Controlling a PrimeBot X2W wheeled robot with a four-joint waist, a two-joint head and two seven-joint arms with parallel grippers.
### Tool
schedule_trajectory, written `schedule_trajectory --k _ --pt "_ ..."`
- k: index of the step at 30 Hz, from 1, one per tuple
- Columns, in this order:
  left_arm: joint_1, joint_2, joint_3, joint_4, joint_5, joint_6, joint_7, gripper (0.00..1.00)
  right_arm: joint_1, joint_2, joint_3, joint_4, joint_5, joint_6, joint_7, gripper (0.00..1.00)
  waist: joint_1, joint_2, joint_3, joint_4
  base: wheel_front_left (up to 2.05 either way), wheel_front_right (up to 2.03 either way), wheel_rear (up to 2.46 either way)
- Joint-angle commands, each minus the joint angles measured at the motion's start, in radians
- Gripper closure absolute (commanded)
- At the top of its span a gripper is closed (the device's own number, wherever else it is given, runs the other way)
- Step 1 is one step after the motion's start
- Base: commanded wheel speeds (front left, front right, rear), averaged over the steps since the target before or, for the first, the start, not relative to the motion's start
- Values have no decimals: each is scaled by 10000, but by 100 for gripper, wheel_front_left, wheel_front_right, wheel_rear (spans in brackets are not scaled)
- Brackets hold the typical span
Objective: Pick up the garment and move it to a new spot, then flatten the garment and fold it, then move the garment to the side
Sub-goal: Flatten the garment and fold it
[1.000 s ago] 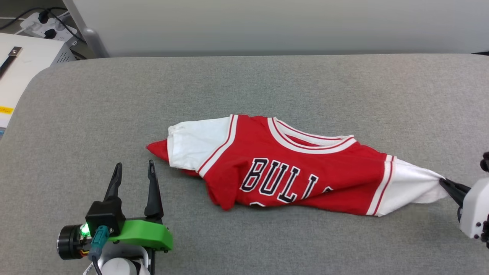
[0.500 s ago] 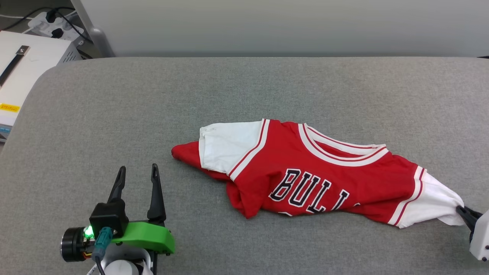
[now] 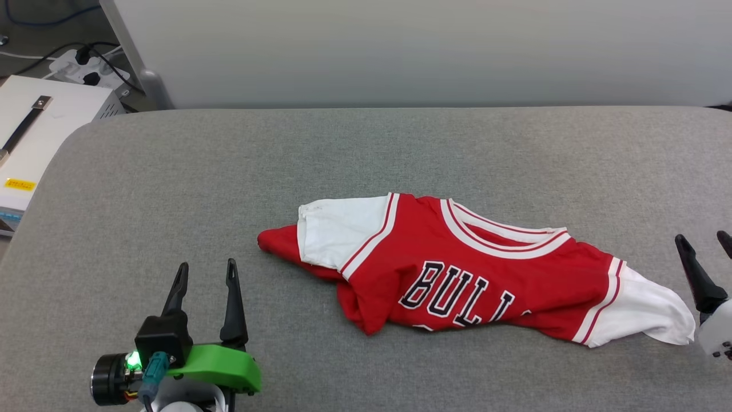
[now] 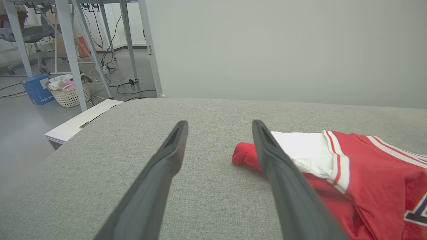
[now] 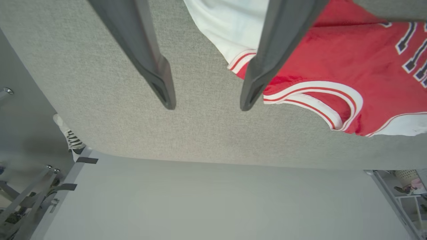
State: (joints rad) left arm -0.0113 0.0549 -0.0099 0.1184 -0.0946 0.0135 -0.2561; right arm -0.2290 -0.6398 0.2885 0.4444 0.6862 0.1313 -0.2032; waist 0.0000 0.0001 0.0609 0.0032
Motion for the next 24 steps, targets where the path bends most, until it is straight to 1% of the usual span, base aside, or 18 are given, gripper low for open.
schedule_trajectory --k 1,5,8,11,14,19,24 --pt "196 -46 16 -55 89 20 -57 0 250 273 -331 -308 -407 -6 -149 0 0 -1 -57 -17 0 0 0" --pt "275 -47 23 -97 109 2 -57 0 865 1255 -1493 -1422 -1647 -6 -304 0 0 -1 -134 -7 0 0 0" --pt "314 -47 22 -121 127 -15 -57 0 1428 2136 -2216 -2391 -2565 -6 -331 0 0 -1 -174 16 0 0 0" --pt "284 -47 22 -128 143 -68 -57 0 1964 2938 -2659 -3235 -3204 -6 -297 0 0 -1 -218 49 0 0 0" --pt "38 0 70 -156 197 -248 -57 0 2478 3648 -2878 -3977 -3701 -6 -245 0 0 -1 -220 70 0 0 0" --pt "-976 429 29 -101 306 -781 -57 0 2926 4267 -2760 -4557 -4049 -6 -194 0 0 -1 -78 -22 0 0 0" --pt "-2680 1244 -454 702 244 -1286 -57 0 2860 4395 -2465 -4476 -4150 -6 -242 0 0 -1 160 -242 0 0 0"
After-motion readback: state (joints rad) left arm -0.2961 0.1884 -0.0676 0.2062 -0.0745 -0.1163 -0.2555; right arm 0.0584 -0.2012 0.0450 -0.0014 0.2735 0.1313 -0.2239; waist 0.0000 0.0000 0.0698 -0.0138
